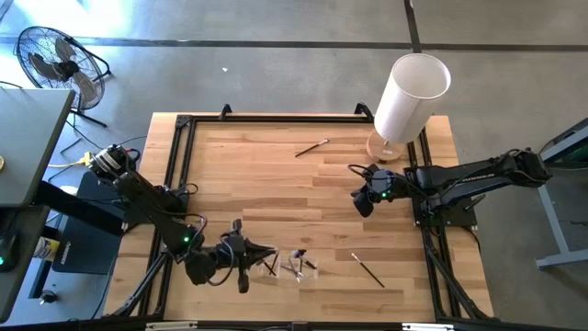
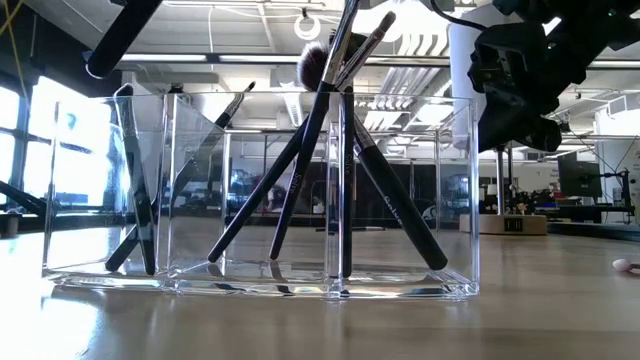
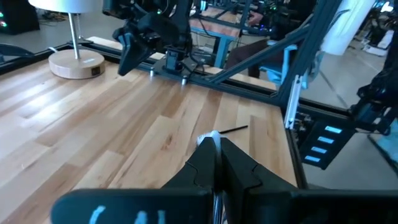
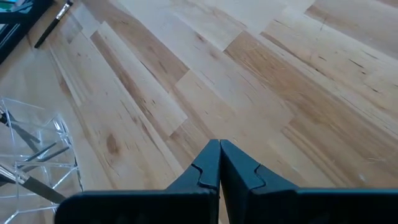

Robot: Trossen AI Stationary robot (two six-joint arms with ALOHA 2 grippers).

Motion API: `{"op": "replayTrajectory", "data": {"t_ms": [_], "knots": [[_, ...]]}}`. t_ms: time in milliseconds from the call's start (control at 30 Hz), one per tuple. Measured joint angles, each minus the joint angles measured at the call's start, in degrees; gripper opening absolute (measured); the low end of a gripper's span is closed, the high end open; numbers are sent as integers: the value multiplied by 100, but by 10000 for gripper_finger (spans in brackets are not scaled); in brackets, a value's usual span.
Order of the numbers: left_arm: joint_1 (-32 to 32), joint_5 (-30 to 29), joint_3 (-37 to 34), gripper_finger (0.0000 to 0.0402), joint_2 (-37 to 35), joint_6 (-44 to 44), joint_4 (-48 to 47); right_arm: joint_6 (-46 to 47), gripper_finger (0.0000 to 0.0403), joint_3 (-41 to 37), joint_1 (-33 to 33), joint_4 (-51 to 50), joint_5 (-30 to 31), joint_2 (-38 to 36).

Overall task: Put items in baskets/containers
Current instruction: Put the black powder brush into the transparent organizer

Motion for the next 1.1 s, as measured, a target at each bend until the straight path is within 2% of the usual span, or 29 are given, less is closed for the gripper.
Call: {"op": "replayTrajectory", "data": {"t_ms": [333,500,667,800,967,1100], "knots": [[51,171,2,0,45,-18,233,107,1,0,0,7,111,0],[233,248,3,0,420,-47,496,107,1,0,0,7,111,0],[404,482,4,2,705,-460,539,109,1,0,0,9,106,0],[490,605,4,19,815,-983,383,144,1,0,2,9,87,0],[539,747,4,54,815,-1810,-252,214,1,0,0,9,83,0],[527,843,2,85,815,-1941,-461,216,2,0,2,9,64,0]]}}
